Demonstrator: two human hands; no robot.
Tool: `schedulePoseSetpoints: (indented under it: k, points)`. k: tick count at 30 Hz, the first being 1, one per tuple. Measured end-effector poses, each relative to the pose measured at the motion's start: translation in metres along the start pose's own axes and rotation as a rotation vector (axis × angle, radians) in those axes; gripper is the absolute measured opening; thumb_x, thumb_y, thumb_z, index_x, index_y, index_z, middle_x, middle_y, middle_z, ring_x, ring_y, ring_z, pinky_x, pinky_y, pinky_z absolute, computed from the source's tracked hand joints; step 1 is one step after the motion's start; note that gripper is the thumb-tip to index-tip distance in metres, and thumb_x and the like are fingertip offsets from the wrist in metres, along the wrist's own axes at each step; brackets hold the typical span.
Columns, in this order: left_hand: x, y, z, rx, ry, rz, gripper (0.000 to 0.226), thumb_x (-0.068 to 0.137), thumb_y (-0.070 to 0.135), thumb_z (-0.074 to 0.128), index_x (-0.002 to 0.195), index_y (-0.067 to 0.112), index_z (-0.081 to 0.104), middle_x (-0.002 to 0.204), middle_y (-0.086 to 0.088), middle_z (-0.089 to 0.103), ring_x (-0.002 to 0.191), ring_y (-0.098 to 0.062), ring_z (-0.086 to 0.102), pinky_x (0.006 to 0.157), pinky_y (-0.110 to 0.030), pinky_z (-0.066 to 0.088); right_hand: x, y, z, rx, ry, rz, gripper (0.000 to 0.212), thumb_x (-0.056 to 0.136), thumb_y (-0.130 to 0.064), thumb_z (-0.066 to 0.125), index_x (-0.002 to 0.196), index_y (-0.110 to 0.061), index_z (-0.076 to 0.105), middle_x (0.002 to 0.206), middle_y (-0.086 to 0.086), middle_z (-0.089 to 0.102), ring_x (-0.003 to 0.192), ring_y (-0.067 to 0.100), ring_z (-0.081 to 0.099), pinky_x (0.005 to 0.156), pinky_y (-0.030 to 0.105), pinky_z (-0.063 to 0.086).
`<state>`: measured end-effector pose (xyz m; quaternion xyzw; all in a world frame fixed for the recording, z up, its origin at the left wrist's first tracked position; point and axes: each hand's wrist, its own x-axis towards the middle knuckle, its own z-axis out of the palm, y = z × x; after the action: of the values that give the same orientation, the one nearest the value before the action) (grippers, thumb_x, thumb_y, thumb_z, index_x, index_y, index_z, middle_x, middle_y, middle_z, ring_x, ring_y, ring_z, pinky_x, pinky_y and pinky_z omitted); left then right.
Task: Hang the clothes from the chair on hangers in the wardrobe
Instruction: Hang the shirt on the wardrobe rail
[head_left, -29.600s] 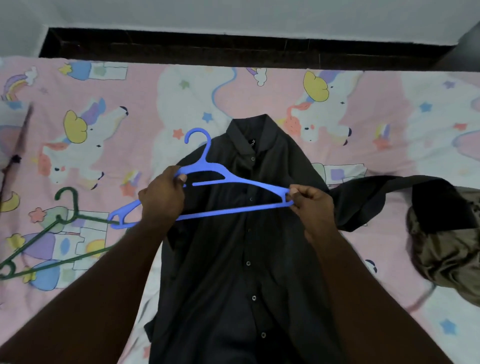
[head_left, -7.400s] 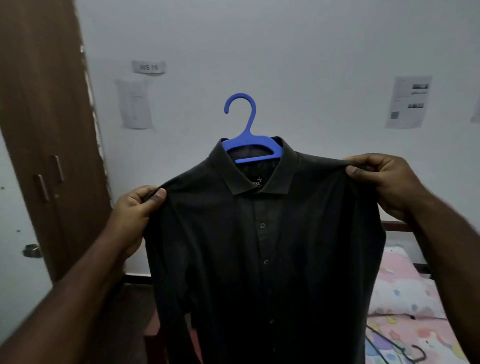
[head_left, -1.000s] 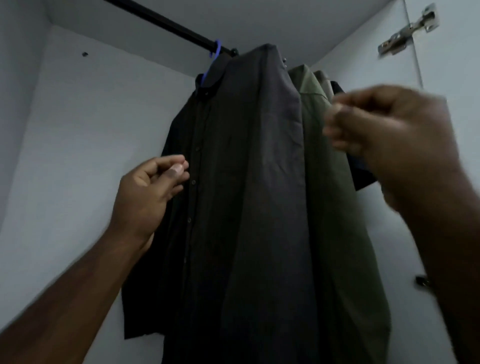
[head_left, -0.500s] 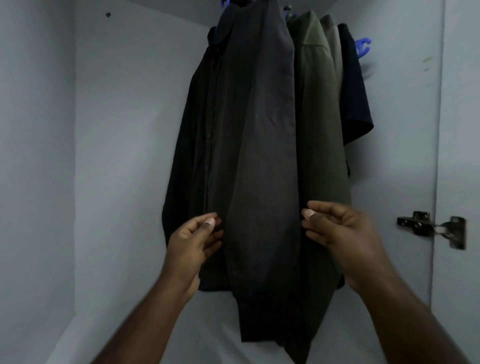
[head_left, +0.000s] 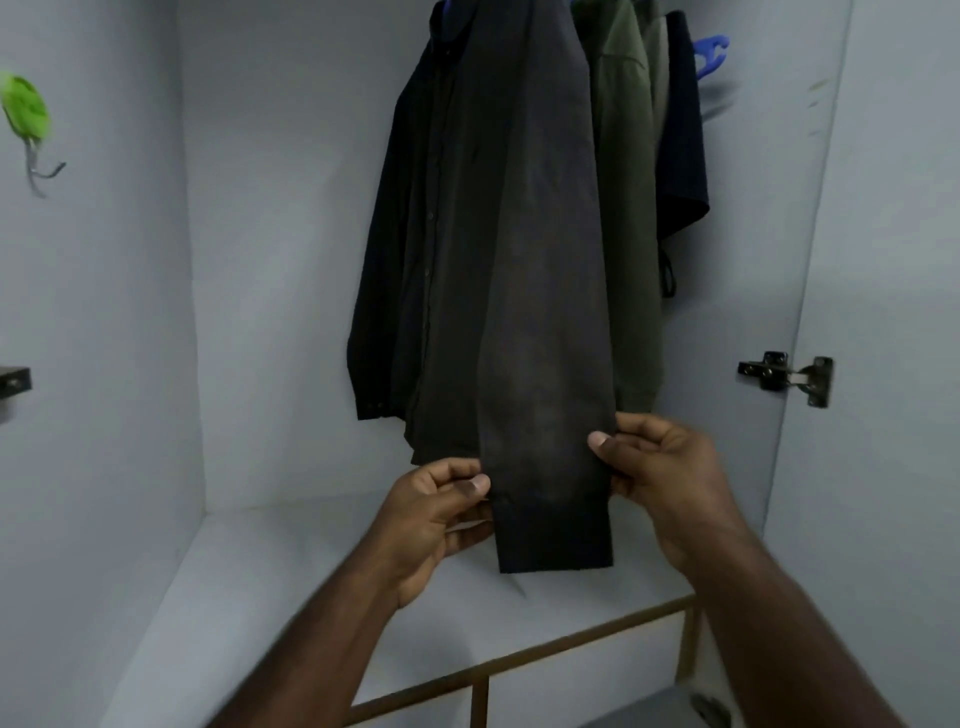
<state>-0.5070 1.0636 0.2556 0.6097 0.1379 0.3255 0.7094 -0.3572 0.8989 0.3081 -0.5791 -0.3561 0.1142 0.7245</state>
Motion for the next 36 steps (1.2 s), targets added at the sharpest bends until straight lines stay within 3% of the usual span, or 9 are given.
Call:
schedulePoseSetpoints:
  k: [5, 10, 13, 16, 20, 23, 30, 34, 36]
  points:
    - [-0.047, 0.017, 0.058, -0.010, -0.168, 0.088, 0.027, 0.091, 0.010, 0.066, 0.118, 0.009, 0.065, 0.110, -0.012, 0.074, 0.103, -0.028, 0.071, 0.089, -0.044, 0.059, -0.049, -0.043, -0.044, 0.044, 0.128, -0.167, 0.024, 0.082, -0.011, 0.072, 0.107, -0.011, 0.071, 0.094, 0.002, 0.078, 0.087, 0.016, 0.075, 0.076, 0.033, 0.057]
    - [-0.051, 0.013, 0.111, -0.015, -0.161, 0.082, 0.024, 0.093, 0.010, 0.067, 0.117, 0.012, 0.066, 0.102, -0.009, 0.076, 0.091, -0.021, 0.073, 0.084, -0.038, 0.061, -0.045, -0.064, -0.087, -0.059, 0.228, -0.194, 0.019, 0.083, -0.010, 0.075, 0.102, -0.013, 0.073, 0.094, 0.003, 0.077, 0.089, 0.019, 0.075, 0.083, 0.039, 0.058]
    - [-0.047, 0.017, 0.137, -0.042, -0.185, 0.098, 0.023, 0.092, 0.010, 0.069, 0.115, 0.012, 0.067, 0.102, -0.009, 0.076, 0.091, -0.022, 0.073, 0.081, -0.037, 0.061, -0.041, -0.076, -0.110, -0.115, 0.259, -0.269, 0.016, 0.084, -0.010, 0.075, 0.099, -0.016, 0.074, 0.092, 0.000, 0.077, 0.086, 0.015, 0.074, 0.075, 0.033, 0.058]
    - [-0.039, 0.016, 0.162, -0.015, -0.149, 0.077, 0.017, 0.093, 0.009, 0.068, 0.109, 0.014, 0.068, 0.099, -0.005, 0.076, 0.088, -0.018, 0.073, 0.079, -0.034, 0.061, -0.036, -0.078, -0.128, -0.131, 0.262, -0.267, 0.013, 0.083, -0.011, 0.077, 0.094, -0.018, 0.074, 0.086, -0.003, 0.077, 0.078, 0.013, 0.074, 0.064, 0.024, 0.058]
    - [-0.030, 0.011, 0.180, -0.060, -0.105, 0.087, 0.021, 0.091, 0.009, 0.070, 0.111, 0.016, 0.069, 0.101, -0.003, 0.077, 0.094, -0.020, 0.074, 0.079, -0.036, 0.061, -0.025, -0.080, -0.148, -0.181, 0.279, -0.285, 0.015, 0.083, -0.012, 0.078, 0.097, -0.017, 0.075, 0.088, -0.002, 0.077, 0.084, 0.017, 0.075, 0.077, 0.036, 0.059]
    - [-0.029, 0.005, 0.186, -0.092, -0.092, 0.076, 0.021, 0.093, 0.008, 0.068, 0.112, 0.016, 0.068, 0.101, -0.001, 0.077, 0.097, -0.022, 0.074, 0.081, -0.039, 0.061, -0.019, -0.078, -0.154, -0.202, 0.258, -0.244, 0.017, 0.082, -0.014, 0.079, 0.098, -0.016, 0.073, 0.085, -0.005, 0.077, 0.084, 0.015, 0.074, 0.079, 0.038, 0.060]
    - [-0.026, -0.004, 0.193, -0.111, -0.106, 0.085, 0.025, 0.095, 0.008, 0.064, 0.119, 0.016, 0.064, 0.108, -0.003, 0.075, 0.100, -0.022, 0.073, 0.080, -0.040, 0.061, -0.018, -0.070, -0.157, -0.177, 0.220, -0.234, 0.013, 0.083, -0.013, 0.078, 0.094, -0.018, 0.072, 0.080, -0.006, 0.077, 0.077, 0.007, 0.073, 0.069, 0.026, 0.056]
    - [-0.024, -0.008, 0.193, -0.103, -0.092, 0.076, 0.022, 0.097, 0.007, 0.062, 0.117, 0.014, 0.064, 0.107, -0.005, 0.076, 0.100, -0.023, 0.074, 0.079, -0.039, 0.061, -0.023, -0.064, -0.158, -0.288, 0.137, -0.126, 0.017, 0.084, -0.016, 0.077, 0.101, -0.015, 0.073, 0.083, -0.001, 0.077, 0.078, 0.014, 0.075, 0.078, 0.038, 0.060]
    - [-0.025, -0.009, 0.196, -0.121, -0.089, 0.084, 0.022, 0.096, 0.007, 0.063, 0.117, 0.013, 0.065, 0.105, -0.005, 0.076, 0.097, -0.024, 0.074, 0.077, -0.038, 0.061, -0.027, -0.065, -0.162, -0.252, 0.185, -0.153, 0.018, 0.082, -0.015, 0.078, 0.100, -0.015, 0.074, 0.084, 0.000, 0.077, 0.078, 0.016, 0.075, 0.078, 0.038, 0.060]
